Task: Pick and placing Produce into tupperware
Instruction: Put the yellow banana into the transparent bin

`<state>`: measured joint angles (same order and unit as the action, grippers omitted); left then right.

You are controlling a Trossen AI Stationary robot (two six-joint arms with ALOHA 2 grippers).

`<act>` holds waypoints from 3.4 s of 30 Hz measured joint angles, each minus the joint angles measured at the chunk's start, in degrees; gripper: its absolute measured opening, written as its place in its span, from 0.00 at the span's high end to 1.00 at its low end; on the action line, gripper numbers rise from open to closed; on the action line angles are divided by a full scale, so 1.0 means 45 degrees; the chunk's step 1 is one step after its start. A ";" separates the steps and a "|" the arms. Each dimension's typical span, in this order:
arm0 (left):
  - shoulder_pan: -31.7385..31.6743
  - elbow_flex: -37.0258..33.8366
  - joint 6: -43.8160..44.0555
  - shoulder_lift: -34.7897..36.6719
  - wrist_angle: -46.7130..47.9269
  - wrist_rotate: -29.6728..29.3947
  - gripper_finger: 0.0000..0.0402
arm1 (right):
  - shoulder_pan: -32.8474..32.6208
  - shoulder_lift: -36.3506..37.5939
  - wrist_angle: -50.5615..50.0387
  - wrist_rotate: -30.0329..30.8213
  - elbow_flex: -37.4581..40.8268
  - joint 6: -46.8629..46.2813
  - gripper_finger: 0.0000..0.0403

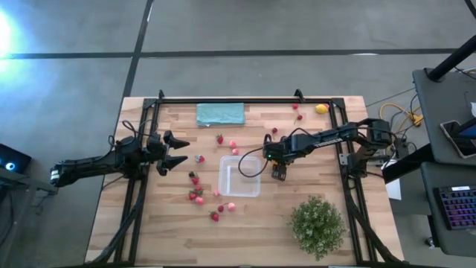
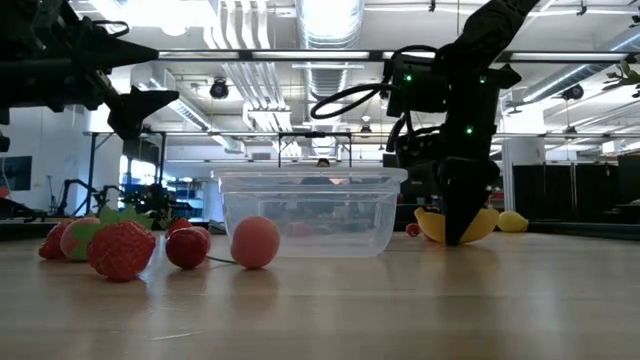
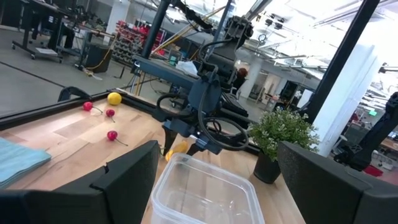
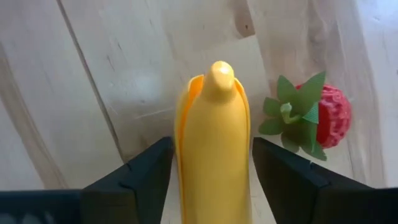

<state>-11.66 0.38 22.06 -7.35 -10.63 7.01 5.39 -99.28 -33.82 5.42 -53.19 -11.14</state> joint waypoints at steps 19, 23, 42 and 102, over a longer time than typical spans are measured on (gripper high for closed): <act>0.0000 0.0000 0.0001 -0.0024 0.0003 -0.0001 0.22 | 0.0151 0.0271 -0.1287 0.0119 -0.1035 -0.0197 0.67; 0.0000 0.0000 0.0001 -0.0022 0.0000 0.0004 0.22 | 0.0151 0.0275 -0.1820 -0.0366 -0.1799 -0.0204 0.62; 0.0002 0.0000 0.0001 -0.0010 0.0006 0.0002 0.22 | 0.0379 0.0250 -0.3651 -0.0035 -0.4599 0.1098 0.70; 0.0005 0.0000 0.0001 -0.0010 0.0031 0.0004 0.22 | 0.0360 -0.2993 -0.3975 0.0522 -0.6446 -0.0701 0.20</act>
<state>-11.64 0.38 22.06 -7.40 -10.49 7.03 7.01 -112.75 -51.71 7.77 -82.20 -14.29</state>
